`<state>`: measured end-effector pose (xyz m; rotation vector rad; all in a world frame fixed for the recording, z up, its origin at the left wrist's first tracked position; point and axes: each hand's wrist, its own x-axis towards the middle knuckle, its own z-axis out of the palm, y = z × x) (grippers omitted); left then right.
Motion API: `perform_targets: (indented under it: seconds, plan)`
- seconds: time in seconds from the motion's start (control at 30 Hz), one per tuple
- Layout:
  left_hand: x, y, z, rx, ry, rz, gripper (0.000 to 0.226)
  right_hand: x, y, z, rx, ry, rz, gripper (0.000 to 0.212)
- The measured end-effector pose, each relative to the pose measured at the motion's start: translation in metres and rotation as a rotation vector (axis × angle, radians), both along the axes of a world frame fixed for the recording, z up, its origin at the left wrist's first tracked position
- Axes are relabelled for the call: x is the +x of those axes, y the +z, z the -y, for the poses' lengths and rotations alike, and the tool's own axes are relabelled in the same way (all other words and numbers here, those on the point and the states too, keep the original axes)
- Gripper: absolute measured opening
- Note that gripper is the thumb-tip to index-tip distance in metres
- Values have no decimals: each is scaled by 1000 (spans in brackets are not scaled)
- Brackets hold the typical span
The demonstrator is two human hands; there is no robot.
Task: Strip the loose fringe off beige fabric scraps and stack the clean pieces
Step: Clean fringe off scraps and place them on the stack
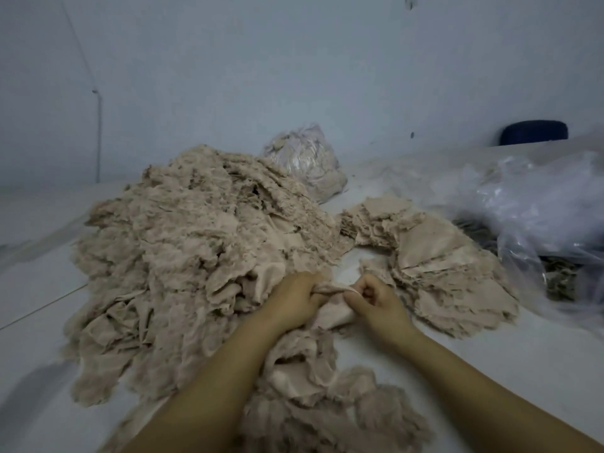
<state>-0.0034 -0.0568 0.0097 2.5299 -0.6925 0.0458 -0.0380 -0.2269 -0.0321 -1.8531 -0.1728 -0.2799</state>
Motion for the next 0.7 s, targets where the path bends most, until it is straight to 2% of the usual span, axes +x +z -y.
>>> perform_targets:
  seconds: [0.07,0.13,0.2,0.27,0.33,0.4,0.43,0.47,0.53,0.63,0.7]
  plan:
    - [2,-4,8,-85,1,18,14,-1,-1,10,238,78,-81,25]
    - [1,-11,19,-168,-22,57,8,-1,-5,13,548,208,-209,19]
    - [0,-22,30,-220,-97,-1,14,1,-7,13,672,236,-258,17]
    - [-5,-28,34,-425,-136,-180,21,4,-5,14,679,139,-205,17]
    - [-8,-30,30,-767,-74,-397,32,5,-5,19,694,46,-166,31]
    - [-4,-34,26,-996,-86,-577,31,4,-5,22,634,26,-161,35]
    - [-2,-35,27,-1048,-113,-646,22,4,-6,22,602,36,-160,29]
    - [-2,-34,29,-1085,-138,-706,21,4,-6,20,580,52,-158,23]
    - [0,-34,32,-1113,-157,-765,46,3,-6,16,547,91,-154,23]
    - [-1,-33,31,-1193,-101,-754,32,2,-4,11,457,151,-186,36]
    - [-2,-34,31,-1183,-11,-698,25,-1,-2,9,449,165,-230,37]
